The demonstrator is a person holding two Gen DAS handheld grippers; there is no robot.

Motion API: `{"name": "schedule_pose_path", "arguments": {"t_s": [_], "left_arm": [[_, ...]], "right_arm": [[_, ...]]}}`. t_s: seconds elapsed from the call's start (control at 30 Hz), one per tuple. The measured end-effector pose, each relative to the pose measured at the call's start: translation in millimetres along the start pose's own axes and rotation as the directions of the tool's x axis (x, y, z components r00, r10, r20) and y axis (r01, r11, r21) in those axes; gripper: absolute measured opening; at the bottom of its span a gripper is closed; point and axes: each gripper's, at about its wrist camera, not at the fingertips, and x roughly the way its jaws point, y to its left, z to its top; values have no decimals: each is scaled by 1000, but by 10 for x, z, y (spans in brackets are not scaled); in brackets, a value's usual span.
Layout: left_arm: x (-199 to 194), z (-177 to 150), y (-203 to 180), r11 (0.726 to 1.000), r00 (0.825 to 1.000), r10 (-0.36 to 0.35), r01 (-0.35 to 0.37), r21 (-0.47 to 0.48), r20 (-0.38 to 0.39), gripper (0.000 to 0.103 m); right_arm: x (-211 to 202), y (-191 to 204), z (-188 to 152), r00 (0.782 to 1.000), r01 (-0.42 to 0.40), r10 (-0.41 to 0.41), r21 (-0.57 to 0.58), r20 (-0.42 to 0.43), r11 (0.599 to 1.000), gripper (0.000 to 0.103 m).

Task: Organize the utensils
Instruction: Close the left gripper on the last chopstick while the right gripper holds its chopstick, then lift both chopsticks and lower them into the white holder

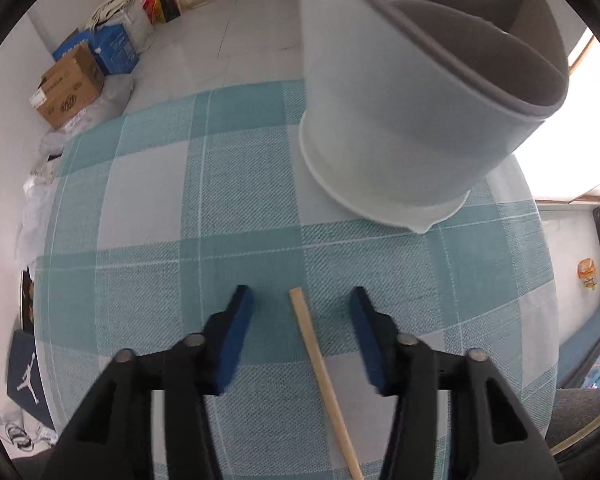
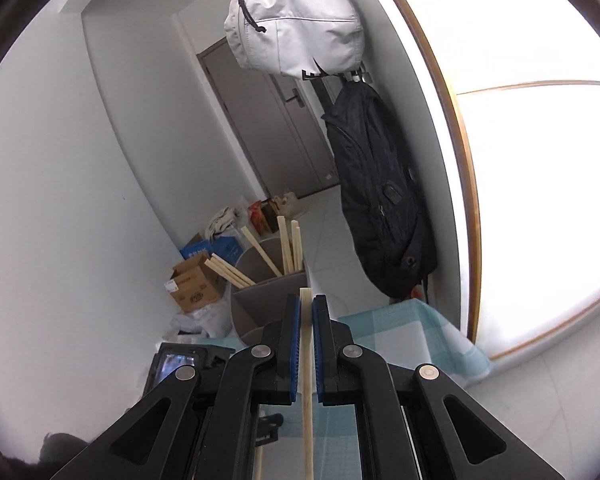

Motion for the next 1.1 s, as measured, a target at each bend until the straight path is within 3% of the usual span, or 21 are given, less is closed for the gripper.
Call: {"name": "schedule_pose_path", "arguments": {"t_s": [0.03, 0.07, 0.13, 0.27, 0.37, 0.6, 0.73, 0.97, 1.1], "left_arm": [[-11, -5, -27, 1000, 1000, -5, 5, 15, 6, 22], [-20, -15, -54, 999, 1000, -7, 6, 32, 10, 8], [-27, -5, -104, 999, 1000, -4, 3, 42, 10, 3], [-73, -32, -67, 999, 999, -40, 40, -6, 27, 2], [-224, -38, -42, 998, 993, -60, 62, -24, 100, 2], [-732, -163, 22, 990, 949, -115, 134, -44, 295, 2], [-993, -263, 51, 984, 910, -136, 169, -51, 392, 2], [-1075, -195, 130, 981, 873, -153, 191, -35, 464, 2], [-1153, -221, 113, 983, 866, -155, 181, -10, 475, 2]], "right_arm": [[-3, -14, 2, 1000, -1, 1, 8, -1, 1000, 5], [-5, -32, 5, 1000, -2, 2, 17, -3, 1000, 5], [5, -73, 7, 1000, 1, -1, 34, -8, 999, 5], [-1, -128, -7, 1000, 8, -7, 55, -12, 998, 5], [2, -141, -7, 1000, 9, -8, 60, -16, 998, 5], [28, -117, -41, 999, 1, 1, 70, -36, 998, 5], [-18, -55, -38, 1000, -3, 3, 47, -13, 999, 5], [-41, 99, -80, 1000, -4, 4, -13, 9, 1000, 5], [-66, 219, -85, 1000, -7, 8, -38, 22, 999, 5]]}}
